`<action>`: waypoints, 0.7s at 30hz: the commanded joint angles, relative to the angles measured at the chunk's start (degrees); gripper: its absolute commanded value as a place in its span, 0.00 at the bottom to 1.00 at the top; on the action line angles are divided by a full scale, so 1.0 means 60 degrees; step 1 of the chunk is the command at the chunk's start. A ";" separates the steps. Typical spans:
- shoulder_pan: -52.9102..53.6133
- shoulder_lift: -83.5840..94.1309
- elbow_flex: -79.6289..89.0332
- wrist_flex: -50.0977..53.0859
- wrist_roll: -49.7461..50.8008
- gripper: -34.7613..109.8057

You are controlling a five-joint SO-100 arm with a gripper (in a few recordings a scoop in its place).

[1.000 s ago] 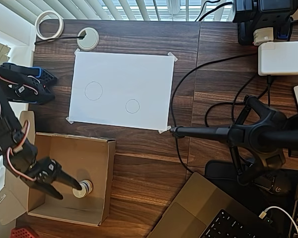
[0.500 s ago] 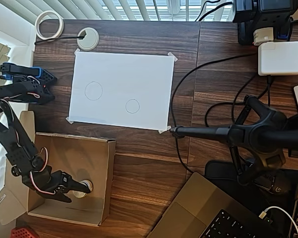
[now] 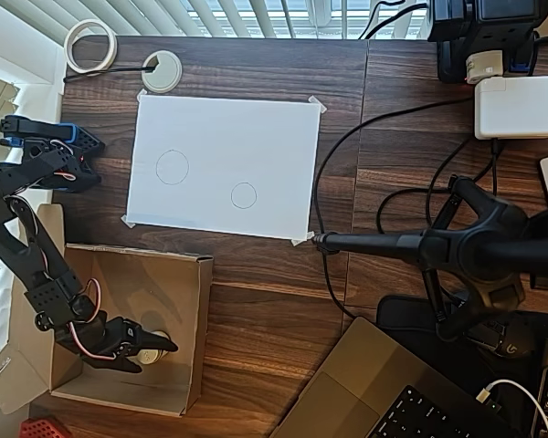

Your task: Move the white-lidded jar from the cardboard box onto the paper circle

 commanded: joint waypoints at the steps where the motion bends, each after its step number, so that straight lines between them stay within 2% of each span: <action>1: 0.0132 0.0366 -0.0117 0.0146 -0.0308 0.53; 21: 0.0117 0.0396 0.0073 0.0791 -0.0557 0.52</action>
